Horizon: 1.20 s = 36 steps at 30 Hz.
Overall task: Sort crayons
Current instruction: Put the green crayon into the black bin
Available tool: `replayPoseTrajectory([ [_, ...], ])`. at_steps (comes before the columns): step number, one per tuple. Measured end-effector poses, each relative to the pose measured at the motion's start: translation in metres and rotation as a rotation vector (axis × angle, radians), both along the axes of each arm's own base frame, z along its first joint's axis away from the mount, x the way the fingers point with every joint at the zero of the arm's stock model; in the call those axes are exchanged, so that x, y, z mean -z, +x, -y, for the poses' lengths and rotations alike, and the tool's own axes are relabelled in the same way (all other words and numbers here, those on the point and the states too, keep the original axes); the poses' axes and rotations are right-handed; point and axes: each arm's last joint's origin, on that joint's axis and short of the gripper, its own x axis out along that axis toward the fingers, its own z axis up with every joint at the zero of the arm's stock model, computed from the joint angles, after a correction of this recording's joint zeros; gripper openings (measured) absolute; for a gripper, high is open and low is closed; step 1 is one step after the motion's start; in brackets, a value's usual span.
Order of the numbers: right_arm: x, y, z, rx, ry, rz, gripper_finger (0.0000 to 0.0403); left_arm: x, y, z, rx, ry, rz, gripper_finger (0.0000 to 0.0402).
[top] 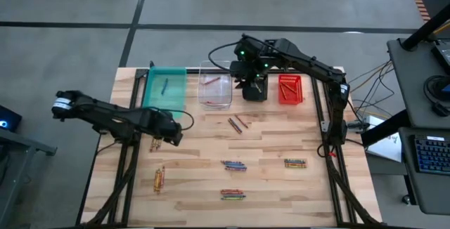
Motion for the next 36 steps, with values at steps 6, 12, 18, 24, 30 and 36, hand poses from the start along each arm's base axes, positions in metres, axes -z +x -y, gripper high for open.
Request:
replayPoseTrajectory([
  [6,0.000,0.001,0.000,0.000,-0.001,0.003,0.0109,0.013,0.007,0.000,-0.011,0.055,-0.087,0.0118],
  [12,0.000,0.001,0.000,-0.001,-0.002,0.003,0.0109,0.026,0.014,0.000,-0.018,0.074,-0.165,0.0118],
  [18,0.003,0.001,0.000,-0.002,0.000,-0.004,0.0109,0.043,0.015,0.000,-0.041,0.091,-0.254,0.0106],
  [24,0.009,0.002,0.001,-0.002,0.007,-0.020,0.0109,0.056,0.016,0.000,-0.056,0.106,-0.319,0.0084],
  [30,0.019,0.004,0.002,-0.002,0.019,-0.051,0.0109,0.063,0.018,0.000,-0.068,0.132,-0.333,0.0078],
  [36,0.026,0.005,0.002,-0.002,0.028,-0.073,0.0109,0.068,0.018,0.000,-0.072,0.132,-0.327,0.0078],
])
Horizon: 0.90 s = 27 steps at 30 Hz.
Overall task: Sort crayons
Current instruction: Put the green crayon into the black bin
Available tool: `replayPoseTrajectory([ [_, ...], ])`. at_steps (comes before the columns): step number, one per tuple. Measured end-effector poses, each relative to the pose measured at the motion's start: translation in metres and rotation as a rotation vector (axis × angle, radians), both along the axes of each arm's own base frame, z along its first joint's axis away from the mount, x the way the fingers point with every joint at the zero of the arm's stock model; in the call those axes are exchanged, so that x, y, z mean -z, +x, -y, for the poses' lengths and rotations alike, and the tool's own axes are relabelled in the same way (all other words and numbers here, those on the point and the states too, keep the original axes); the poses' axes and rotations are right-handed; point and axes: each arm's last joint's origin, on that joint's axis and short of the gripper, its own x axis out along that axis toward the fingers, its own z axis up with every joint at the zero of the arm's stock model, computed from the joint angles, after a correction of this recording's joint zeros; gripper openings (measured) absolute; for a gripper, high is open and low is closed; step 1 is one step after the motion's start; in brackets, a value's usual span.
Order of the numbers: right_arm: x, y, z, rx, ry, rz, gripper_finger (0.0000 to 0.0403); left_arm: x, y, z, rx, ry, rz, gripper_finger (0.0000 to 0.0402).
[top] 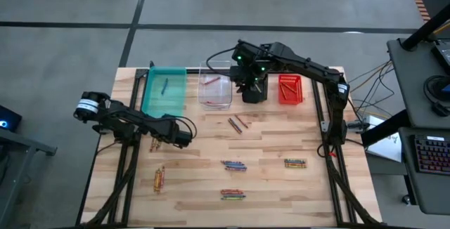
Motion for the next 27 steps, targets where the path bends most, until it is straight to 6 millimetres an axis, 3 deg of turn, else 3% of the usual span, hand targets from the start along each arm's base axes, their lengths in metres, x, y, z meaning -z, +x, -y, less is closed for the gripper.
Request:
replayPoseTrajectory([
  [20,0.0011,0.0013,0.0005,0.000,-0.003,0.008,0.0109,0.0047,0.0066,0.0013,0.004,-0.021,0.087,0.0077],
  [27,0.0009,0.0016,0.0008,0.001,-0.005,0.012,0.0109,0.0015,0.0017,0.0004,0.006,-0.010,0.028,0.0077],
])
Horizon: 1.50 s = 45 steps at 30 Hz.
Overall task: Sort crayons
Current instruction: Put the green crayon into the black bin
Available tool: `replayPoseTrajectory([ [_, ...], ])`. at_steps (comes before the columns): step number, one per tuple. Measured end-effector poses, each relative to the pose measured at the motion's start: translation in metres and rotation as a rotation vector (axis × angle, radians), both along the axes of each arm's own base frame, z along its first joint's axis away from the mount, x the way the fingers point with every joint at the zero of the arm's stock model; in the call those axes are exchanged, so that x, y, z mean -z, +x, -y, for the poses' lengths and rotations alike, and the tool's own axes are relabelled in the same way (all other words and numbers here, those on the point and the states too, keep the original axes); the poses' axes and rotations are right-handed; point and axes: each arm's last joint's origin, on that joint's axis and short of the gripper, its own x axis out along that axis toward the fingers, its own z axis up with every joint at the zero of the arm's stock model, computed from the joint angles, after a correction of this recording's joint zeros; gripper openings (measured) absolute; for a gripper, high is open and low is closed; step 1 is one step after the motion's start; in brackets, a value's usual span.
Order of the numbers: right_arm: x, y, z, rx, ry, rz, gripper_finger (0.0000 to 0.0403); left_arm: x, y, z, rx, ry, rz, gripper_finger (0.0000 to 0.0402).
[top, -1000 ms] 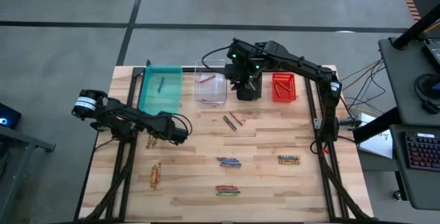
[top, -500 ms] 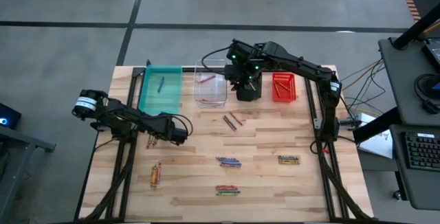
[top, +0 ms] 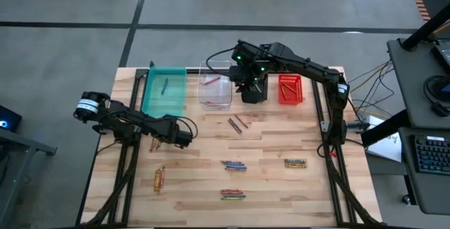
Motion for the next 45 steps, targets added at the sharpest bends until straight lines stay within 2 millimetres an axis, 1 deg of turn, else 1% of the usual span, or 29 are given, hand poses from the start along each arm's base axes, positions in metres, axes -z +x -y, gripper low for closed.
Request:
replayPoseTrajectory([
  [5,-0.0002,0.0003,0.0001,0.000,-0.001,0.003,0.0109,-0.0006,-0.0051,-0.0008,-0.012,0.014,-0.045,0.0077],
  [27,-0.0003,0.0005,0.0002,0.000,-0.002,0.006,0.0109,0.0007,-0.0018,-0.0003,-0.006,0.008,-0.009,0.0077],
  [34,-0.0003,0.0005,0.0002,0.006,0.001,0.005,0.0109,0.0044,-0.0060,-0.0009,-0.007,0.010,-0.025,0.0077],
  [45,-0.0003,0.0005,0.0002,0.007,0.001,0.005,0.0109,0.0059,-0.0018,-0.0002,0.002,0.001,0.016,0.0077],
])
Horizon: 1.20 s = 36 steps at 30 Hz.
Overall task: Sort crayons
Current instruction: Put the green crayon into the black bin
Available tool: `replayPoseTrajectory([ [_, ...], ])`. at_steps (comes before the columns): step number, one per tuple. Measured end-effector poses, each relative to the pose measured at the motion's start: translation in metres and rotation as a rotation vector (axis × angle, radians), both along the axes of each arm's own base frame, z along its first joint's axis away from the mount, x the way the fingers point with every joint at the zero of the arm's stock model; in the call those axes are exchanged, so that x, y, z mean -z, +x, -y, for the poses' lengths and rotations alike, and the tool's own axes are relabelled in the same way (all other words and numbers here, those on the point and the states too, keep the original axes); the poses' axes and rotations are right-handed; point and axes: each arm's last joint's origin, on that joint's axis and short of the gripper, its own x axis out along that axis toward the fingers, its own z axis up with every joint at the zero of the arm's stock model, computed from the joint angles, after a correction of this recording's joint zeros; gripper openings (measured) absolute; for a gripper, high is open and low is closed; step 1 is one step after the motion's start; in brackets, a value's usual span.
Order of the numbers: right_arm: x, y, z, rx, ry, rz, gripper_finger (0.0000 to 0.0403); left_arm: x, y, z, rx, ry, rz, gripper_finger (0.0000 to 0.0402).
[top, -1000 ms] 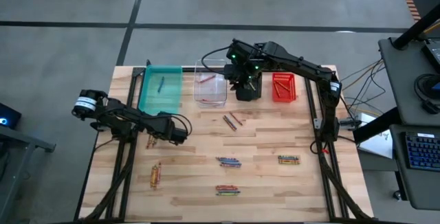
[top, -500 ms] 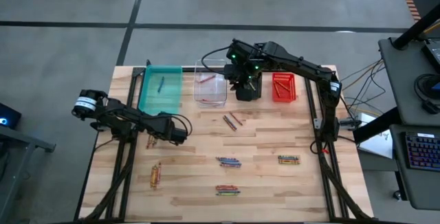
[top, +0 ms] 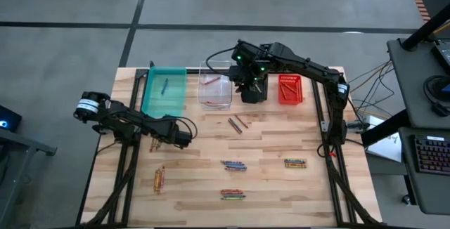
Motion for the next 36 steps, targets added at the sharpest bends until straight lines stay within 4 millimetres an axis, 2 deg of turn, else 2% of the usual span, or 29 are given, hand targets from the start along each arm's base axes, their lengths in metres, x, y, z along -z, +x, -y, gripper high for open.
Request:
replayPoseTrajectory([
  [9,0.000,0.000,0.000,0.000,0.000,0.000,0.0109,-0.001,0.004,0.001,0.011,-0.028,0.023,0.0077],
  [18,0.000,0.000,0.000,0.000,0.000,0.000,0.0109,-0.014,0.010,0.002,0.021,-0.033,0.000,0.0078],
  [36,0.000,0.000,0.000,0.000,0.000,0.000,0.0109,-0.002,0.001,0.001,-0.005,-0.019,-0.008,0.0078],
])
